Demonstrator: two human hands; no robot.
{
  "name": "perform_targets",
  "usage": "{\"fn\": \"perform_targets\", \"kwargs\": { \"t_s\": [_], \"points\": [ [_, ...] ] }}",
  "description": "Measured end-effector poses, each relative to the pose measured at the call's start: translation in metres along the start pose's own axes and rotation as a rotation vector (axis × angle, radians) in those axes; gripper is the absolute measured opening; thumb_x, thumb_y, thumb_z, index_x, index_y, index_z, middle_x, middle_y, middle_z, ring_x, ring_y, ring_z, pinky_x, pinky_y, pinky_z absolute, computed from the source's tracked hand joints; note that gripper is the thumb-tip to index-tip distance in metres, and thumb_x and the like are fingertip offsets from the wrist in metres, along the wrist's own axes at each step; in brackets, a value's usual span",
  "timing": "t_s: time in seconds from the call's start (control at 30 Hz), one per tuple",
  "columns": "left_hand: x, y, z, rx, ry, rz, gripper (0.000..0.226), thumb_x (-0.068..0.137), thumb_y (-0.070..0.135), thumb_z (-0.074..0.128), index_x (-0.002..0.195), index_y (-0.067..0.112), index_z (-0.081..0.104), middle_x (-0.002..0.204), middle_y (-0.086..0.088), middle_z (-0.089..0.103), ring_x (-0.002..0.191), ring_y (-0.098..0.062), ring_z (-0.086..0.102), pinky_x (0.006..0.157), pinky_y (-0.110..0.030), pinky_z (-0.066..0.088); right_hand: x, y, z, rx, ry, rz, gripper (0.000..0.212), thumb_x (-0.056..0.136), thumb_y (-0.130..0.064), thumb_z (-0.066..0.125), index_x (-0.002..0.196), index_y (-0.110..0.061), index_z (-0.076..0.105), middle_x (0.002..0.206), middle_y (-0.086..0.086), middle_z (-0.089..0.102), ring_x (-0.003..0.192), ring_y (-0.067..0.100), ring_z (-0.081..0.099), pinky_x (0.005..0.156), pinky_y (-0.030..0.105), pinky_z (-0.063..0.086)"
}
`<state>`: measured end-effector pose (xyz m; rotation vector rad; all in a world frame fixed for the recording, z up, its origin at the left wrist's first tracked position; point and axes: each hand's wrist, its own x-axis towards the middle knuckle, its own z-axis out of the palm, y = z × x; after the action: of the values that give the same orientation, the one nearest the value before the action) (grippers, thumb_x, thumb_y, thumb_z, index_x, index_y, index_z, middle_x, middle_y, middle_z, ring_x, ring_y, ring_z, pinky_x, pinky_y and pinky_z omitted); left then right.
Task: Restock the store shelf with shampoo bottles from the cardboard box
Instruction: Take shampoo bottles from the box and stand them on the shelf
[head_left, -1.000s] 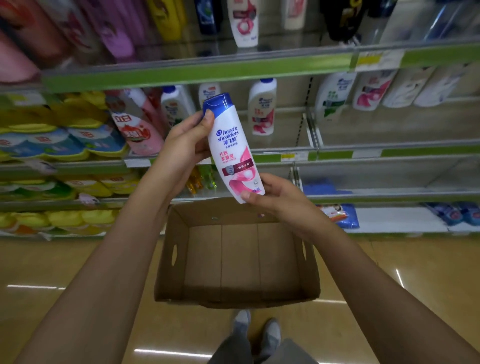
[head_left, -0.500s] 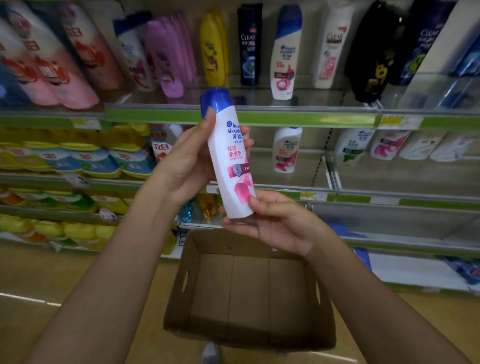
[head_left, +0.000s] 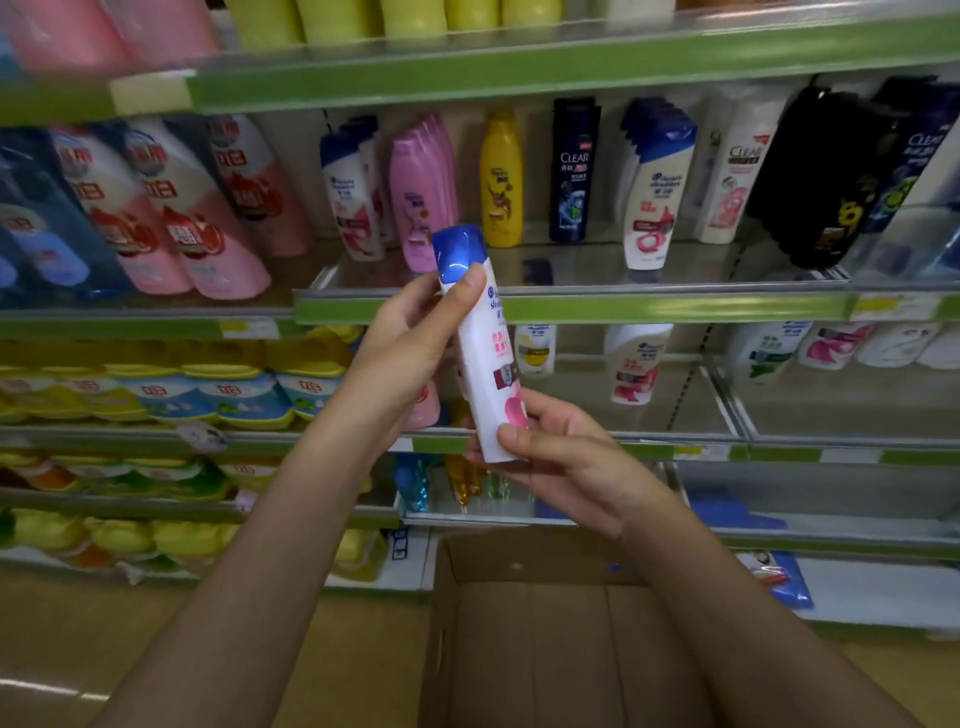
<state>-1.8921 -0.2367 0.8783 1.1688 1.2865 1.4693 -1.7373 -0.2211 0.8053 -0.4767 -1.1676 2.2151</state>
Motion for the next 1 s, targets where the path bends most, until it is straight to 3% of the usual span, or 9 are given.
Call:
{"fn": "perform_targets", "kwargs": {
  "t_s": [0.13, 0.27, 0.47, 0.73, 0.83, 0.93, 1.0],
  "points": [
    [0.01, 0.0, -0.026, 0.215, 0.04, 0.181, 0.031, 0.081, 0.041, 0.066, 0.108, 0.025, 0.065, 0.097, 0.007, 0.072, 0.09, -0.011, 0.069, 0.075, -0.027, 0.054, 0.021, 0.007, 0.024, -0.128, 0.207, -0.139, 0.055, 0.07, -0.004, 0.073, 0.122, -0.012, 0.059, 0.114, 0.005, 0.071, 0.105, 0.017, 0.067, 0.088, 0.027, 0.055],
    [0.022, 0.003, -0.041, 0.173, 0.013, 0.162, 0.034, 0.086, 0.03, 0.065, 0.117, 0.015, 0.063, 0.095, 0.006, 0.073, 0.087, -0.009, 0.07, 0.067, -0.021, 0.054, 0.037, 0.013, 0.036, -0.262, 0.365, -0.25, 0.051, 0.07, -0.003, 0.078, 0.115, -0.018, 0.061, 0.107, -0.004, 0.073, 0.1, 0.012, 0.069, 0.081, 0.023, 0.054],
    [0.043, 0.003, -0.041, 0.039, -0.078, 0.067, 0.027, 0.09, 0.018, 0.061, 0.117, 0.016, 0.061, 0.102, 0.001, 0.073, 0.093, -0.013, 0.07, 0.069, -0.024, 0.056, 0.036, 0.007, 0.028, -0.309, 0.431, -0.271, 0.053, 0.074, -0.014, 0.075, 0.124, -0.015, 0.058, 0.118, 0.002, 0.069, 0.11, 0.018, 0.066, 0.097, 0.037, 0.052],
    [0.075, -0.001, 0.022, 0.066, -0.231, 0.128, 0.03, 0.09, 0.009, 0.06, 0.119, 0.014, 0.059, 0.103, 0.004, 0.071, 0.093, -0.009, 0.069, 0.075, -0.022, 0.056, 0.023, -0.021, -0.027, -0.441, 0.587, -0.322, 0.048, 0.079, -0.008, 0.075, 0.123, -0.018, 0.059, 0.115, 0.0, 0.07, 0.109, 0.019, 0.065, 0.098, 0.043, 0.05],
    [0.095, 0.001, 0.054, 0.098, -0.265, 0.156, 0.032, 0.091, 0.009, 0.058, 0.123, 0.015, 0.056, 0.104, 0.006, 0.068, 0.091, -0.005, 0.068, 0.076, -0.021, 0.056, 0.022, -0.043, -0.056, -0.484, 0.632, -0.354, 0.047, 0.079, -0.006, 0.076, 0.122, -0.016, 0.06, 0.114, 0.001, 0.071, 0.108, 0.019, 0.066, 0.094, 0.039, 0.053],
    [0.117, 0.001, 0.083, 0.122, -0.273, 0.174, 0.029, 0.092, 0.01, 0.057, 0.119, 0.022, 0.055, 0.103, 0.008, 0.067, 0.091, -0.004, 0.067, 0.075, -0.022, 0.056, 0.025, -0.067, -0.082, -0.551, 0.663, -0.361, 0.047, 0.078, -0.007, 0.076, 0.121, -0.016, 0.06, 0.111, 0.001, 0.071, 0.103, 0.02, 0.067, 0.078, 0.028, 0.054],
    [0.131, 0.001, 0.1, 0.145, -0.268, 0.193, 0.029, 0.092, 0.01, 0.056, 0.119, 0.022, 0.055, 0.104, 0.006, 0.067, 0.093, -0.006, 0.066, 0.075, -0.023, 0.055, 0.029, -0.084, -0.101, -0.571, 0.683, -0.375, 0.047, 0.078, -0.004, 0.076, 0.12, -0.016, 0.059, 0.111, 0.003, 0.071, 0.101, 0.02, 0.068, 0.078, 0.028, 0.054]
  ]
}}
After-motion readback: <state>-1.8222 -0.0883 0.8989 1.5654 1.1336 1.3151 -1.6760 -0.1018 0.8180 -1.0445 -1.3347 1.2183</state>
